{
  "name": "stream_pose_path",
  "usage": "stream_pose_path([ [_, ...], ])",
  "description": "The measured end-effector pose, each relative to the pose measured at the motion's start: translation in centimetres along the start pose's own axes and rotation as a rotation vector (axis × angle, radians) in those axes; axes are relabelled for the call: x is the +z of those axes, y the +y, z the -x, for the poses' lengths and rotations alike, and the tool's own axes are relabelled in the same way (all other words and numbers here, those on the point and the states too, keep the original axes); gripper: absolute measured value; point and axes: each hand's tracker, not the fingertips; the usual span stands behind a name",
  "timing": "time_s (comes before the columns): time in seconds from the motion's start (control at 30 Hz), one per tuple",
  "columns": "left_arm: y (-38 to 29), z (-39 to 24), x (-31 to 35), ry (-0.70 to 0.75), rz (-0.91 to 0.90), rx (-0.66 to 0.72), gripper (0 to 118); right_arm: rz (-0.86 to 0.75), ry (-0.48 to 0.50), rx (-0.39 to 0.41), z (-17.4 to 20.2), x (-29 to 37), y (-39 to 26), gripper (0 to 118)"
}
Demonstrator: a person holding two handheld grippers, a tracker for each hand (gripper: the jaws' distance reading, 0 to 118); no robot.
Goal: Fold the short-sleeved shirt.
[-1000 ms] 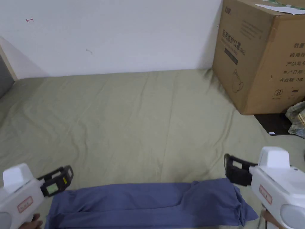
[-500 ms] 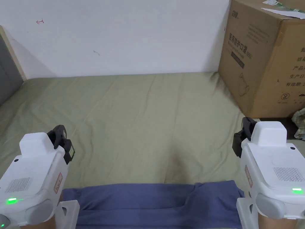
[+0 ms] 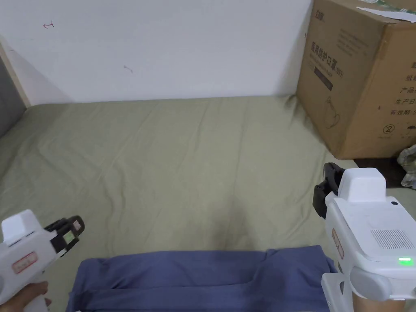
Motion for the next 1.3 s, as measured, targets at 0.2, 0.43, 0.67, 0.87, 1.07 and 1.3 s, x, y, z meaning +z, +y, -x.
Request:
stream_pose_path([
  [0.2,-1.5,6.6,-1.8,-0.01,0.238,0.122,0,0.029,0.01,-0.009,1.0,-1.3,-0.5,0],
  [0.43,-4.4,10.9,-5.5,0.057,0.447,0.181,75,0.077,0.034,0.003,2.2,-2.7,-1.5,0],
  [0.67,-5.5,13.3,-9.0,0.032,0.48,0.215,86,0.117,0.038,0.027,2.5,-3.6,-2.3,0],
  [0.87,-7.0,10.7,-9.8,0.052,0.497,0.13,29,0.126,0.014,0.028,1.8,-3.3,-2.5,0],
  [1.07,-5.9,9.6,-8.8,0.082,0.456,-0.016,9,0.124,-0.009,0.014,0.4,-2.8,-2.4,0],
  [1.3,-2.1,8.6,-3.9,0.084,0.339,-0.017,8,0.084,-0.005,0.009,-0.4,-2.0,-1.2,0],
])
